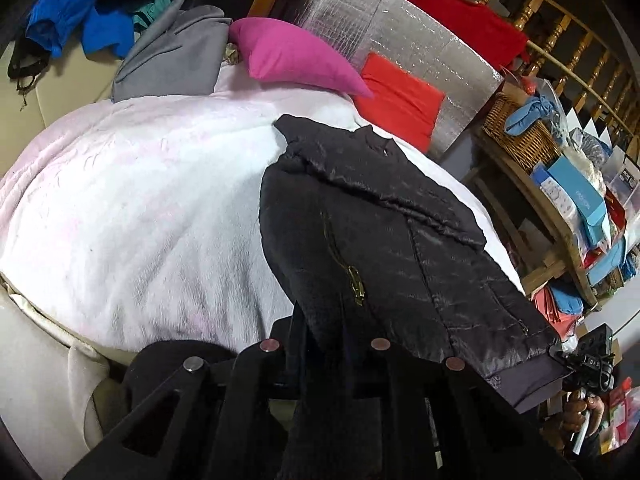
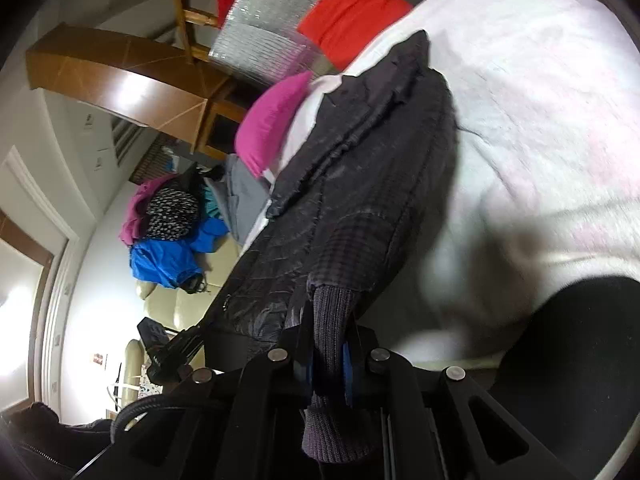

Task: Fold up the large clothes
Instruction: 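Lift the hem with both tools and fold it toward the collar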

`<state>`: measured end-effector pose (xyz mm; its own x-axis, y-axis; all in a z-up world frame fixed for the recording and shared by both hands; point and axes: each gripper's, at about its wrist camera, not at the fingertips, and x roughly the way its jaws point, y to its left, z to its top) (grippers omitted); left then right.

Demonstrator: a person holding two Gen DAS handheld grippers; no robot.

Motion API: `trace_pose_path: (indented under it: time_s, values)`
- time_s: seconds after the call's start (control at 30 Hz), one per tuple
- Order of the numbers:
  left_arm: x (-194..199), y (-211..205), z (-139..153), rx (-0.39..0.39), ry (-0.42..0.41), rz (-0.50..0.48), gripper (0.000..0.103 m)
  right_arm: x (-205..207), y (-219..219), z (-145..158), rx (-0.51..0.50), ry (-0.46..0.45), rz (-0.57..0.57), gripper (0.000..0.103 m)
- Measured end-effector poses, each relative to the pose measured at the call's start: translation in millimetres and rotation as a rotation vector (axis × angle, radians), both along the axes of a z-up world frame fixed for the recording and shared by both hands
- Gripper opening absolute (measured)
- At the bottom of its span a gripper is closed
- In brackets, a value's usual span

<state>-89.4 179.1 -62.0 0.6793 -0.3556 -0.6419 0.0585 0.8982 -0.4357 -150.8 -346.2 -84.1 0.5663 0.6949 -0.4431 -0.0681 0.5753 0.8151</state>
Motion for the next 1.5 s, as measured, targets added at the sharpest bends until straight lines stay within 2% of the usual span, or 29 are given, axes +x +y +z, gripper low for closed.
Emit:
trace_pose_path:
  time_s: [0.3,0.53,0.93,1.3,1.5]
  values:
    - [-5.8,-0.2,3.7,0.008,-0.011,0.019,0.014,2.4,-1.0,10.7,0.025,-0.054,-0.004,0.011]
    - [-2.4,-10.3,-3.6,0.085,0.026,0.040,0.014,5.3,2.2,-1.8,0.035,-0.031,-0.006,0.011]
    - [0.9,-13.6,2.2,0.102,0.016,0.035,0.014,7.4,-1.2,2.8,0.064,-0.046,-0.017,0.011]
    - [24.4,-25.7,33.5,0.118,-0.052,0.027,0.014,30.9,2.2,28.5,0.067,-0.107,0.003,0.011]
    - [48.0,-37.2,54.7,0.144,-0.082,0.059,0.015,52.5,-2.3,42.3,0.061,-0.142,-0.017,0.011]
